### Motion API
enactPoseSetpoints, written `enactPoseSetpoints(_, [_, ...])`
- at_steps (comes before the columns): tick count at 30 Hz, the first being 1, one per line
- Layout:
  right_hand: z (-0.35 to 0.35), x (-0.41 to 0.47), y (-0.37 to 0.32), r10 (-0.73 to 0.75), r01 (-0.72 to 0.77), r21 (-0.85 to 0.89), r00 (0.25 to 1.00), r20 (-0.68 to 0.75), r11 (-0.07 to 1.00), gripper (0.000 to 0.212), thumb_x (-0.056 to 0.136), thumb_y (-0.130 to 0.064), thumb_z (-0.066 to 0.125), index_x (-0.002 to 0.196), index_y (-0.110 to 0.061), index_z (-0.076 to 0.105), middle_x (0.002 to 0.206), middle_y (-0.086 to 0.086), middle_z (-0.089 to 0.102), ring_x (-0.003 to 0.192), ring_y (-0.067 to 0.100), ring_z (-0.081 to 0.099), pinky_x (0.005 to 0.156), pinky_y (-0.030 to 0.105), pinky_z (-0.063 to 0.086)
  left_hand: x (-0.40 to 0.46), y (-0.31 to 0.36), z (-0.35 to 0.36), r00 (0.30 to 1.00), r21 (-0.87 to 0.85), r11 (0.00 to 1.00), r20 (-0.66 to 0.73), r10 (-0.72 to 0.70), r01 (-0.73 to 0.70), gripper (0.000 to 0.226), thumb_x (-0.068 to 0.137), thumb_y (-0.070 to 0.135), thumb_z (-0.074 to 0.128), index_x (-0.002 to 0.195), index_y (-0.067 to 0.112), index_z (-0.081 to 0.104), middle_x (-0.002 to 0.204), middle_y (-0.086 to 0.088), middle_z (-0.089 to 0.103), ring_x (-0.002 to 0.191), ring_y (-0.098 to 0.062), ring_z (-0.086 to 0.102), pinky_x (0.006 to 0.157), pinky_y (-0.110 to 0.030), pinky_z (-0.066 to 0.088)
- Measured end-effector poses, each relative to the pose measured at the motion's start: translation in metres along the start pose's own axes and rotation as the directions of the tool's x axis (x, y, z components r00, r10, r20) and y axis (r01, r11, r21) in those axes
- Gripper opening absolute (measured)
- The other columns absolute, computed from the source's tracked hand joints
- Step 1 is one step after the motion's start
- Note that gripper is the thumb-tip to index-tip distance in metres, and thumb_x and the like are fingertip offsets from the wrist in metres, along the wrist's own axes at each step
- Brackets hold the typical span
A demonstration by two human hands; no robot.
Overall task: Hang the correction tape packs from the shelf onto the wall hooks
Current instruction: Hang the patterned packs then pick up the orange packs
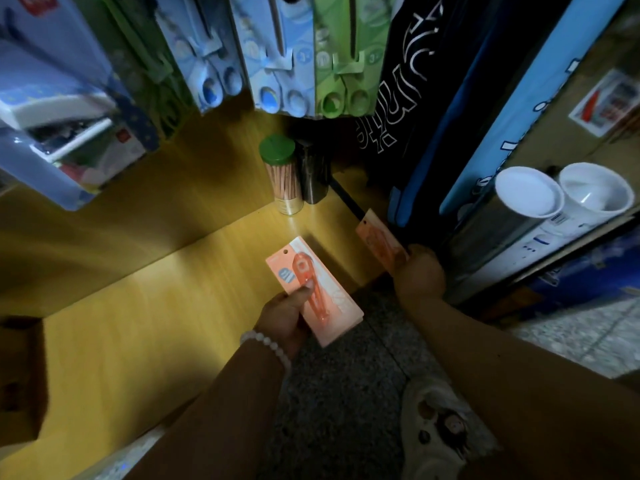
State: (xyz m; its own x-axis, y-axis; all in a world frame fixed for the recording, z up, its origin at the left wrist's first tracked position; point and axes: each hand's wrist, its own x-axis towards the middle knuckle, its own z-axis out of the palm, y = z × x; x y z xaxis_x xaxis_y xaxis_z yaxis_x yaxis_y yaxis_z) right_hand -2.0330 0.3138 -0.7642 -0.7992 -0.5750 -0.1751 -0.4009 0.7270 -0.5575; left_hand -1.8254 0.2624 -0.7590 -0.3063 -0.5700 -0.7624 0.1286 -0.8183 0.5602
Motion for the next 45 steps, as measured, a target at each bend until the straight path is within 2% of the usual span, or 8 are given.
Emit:
enactPoseSetpoints(4, [0.008, 0.007, 0.004, 0.019, -0.011, -0.202, 0.999, 0.037, 0.979, 0.028, 0.098, -0.012, 0.042, 0.117, 0.003, 0.057, 0.118, 0.023, 0.058, 0.101, 0.036, 0.060, 0.082, 0.039, 0.051, 0.005, -0.004, -0.002, 1.000, -0.013, 1.000, 0.014, -0.003, 0.004, 0.022, 0.086, 0.015, 0.069, 0.105, 0.004, 0.069, 0.098, -0.016, 0.075, 0.085, -0.032, 0.071, 0.079, -0.048, 0.057])
enactPoseSetpoints(11, [0.008, 0.014, 0.002, 0.100, -0.070, -0.241, 0.989, 0.112, 0.968, 0.019, 0.095, -0.007, 0.049, 0.106, 0.002, 0.061, 0.110, 0.021, 0.064, 0.098, 0.033, 0.063, 0.069, 0.032, 0.046, 0.005, -0.004, -0.010, 1.000, -0.016, 1.000, 0.004, -0.008, 0.008, 0.023, 0.087, 0.013, 0.067, 0.108, 0.004, 0.068, 0.094, -0.016, 0.073, 0.081, -0.030, 0.070, 0.079, -0.046, 0.056])
enactPoseSetpoints(21, [-0.012, -0.033, -0.052, 0.014, -0.143, 0.344, 0.937, 0.350, 0.928, 0.024, 0.089, -0.004, 0.060, 0.111, 0.004, 0.065, 0.117, 0.019, 0.063, 0.109, 0.031, 0.059, 0.082, 0.028, 0.046, -0.021, 0.012, -0.025, 0.972, 0.088, 0.993, -0.213, 0.098, -0.081, 0.025, 0.081, 0.013, 0.071, 0.104, 0.003, 0.067, 0.098, -0.021, 0.071, 0.089, -0.037, 0.067, 0.092, -0.059, 0.051])
enactPoseSetpoints(24, [-0.026, -0.051, -0.074, -0.016, -0.224, 0.465, 0.889, 0.457, 0.857, 0.020, 0.089, -0.004, 0.062, 0.108, 0.000, 0.064, 0.097, 0.011, 0.061, 0.072, 0.014, 0.060, 0.055, 0.021, 0.046, -0.029, 0.019, -0.037, 0.950, 0.173, 0.974, -0.250, 0.186, -0.145, 0.056, 0.059, 0.026, 0.080, 0.106, 0.001, 0.066, 0.099, -0.020, 0.073, 0.089, -0.040, 0.070, 0.087, -0.064, 0.053])
enactPoseSetpoints(27, [-0.039, -0.070, -0.091, -0.009, -0.317, 0.495, 0.835, 0.550, 0.809, 0.006, 0.089, -0.003, 0.062, 0.086, -0.008, 0.060, 0.042, -0.004, 0.055, 0.026, 0.001, 0.043, 0.030, 0.014, 0.032, -0.052, 0.026, -0.035, 0.942, 0.196, 0.963, -0.246, 0.229, -0.183, 0.033, 0.071, 0.020, 0.075, 0.100, 0.007, 0.063, 0.101, -0.021, 0.072, 0.086, -0.040, 0.069, 0.083, -0.061, 0.054])
enactPoseSetpoints(29, [-0.050, -0.083, -0.098, -0.034, -0.336, 0.499, 0.803, 0.595, 0.798, 0.014, 0.089, -0.002, 0.061, 0.078, -0.009, 0.058, 0.026, -0.006, 0.044, 0.019, 0.002, 0.035, 0.027, 0.012, 0.026, -0.070, 0.030, -0.030, 0.939, 0.151, 0.963, -0.233, 0.254, -0.223, 0.024, 0.083, 0.015, 0.072, 0.103, 0.006, 0.061, 0.099, -0.019, 0.072, 0.086, -0.038, 0.070, 0.081, -0.056, 0.055])
enactPoseSetpoints(39, [-0.105, -0.138, -0.110, -0.165, -0.134, 0.460, 0.816, 0.553, 0.878, 0.021, 0.087, -0.008, 0.065, 0.069, -0.018, 0.062, 0.059, -0.001, 0.051, 0.050, 0.010, 0.042, 0.037, 0.016, 0.033, -0.144, 0.045, -0.016, 0.945, -0.124, 0.937, -0.046, 0.324, -0.327, 0.042, 0.087, 0.029, 0.069, 0.123, 0.010, 0.061, 0.103, -0.015, 0.076, 0.091, -0.033, 0.073, 0.081, -0.057, 0.056])
enactPoseSetpoints(45, [-0.134, -0.164, -0.118, -0.261, -0.073, 0.535, 0.812, 0.522, 0.841, 0.004, 0.085, -0.005, 0.065, 0.081, -0.006, 0.064, 0.059, 0.005, 0.052, 0.043, 0.010, 0.043, 0.032, 0.011, 0.032, -0.184, 0.050, -0.007, 0.923, -0.152, 0.915, 0.034, 0.383, -0.374, 0.046, 0.086, 0.026, 0.069, 0.129, 0.012, 0.059, 0.115, -0.019, 0.071, 0.105, -0.040, 0.067, 0.088, -0.063, 0.052])
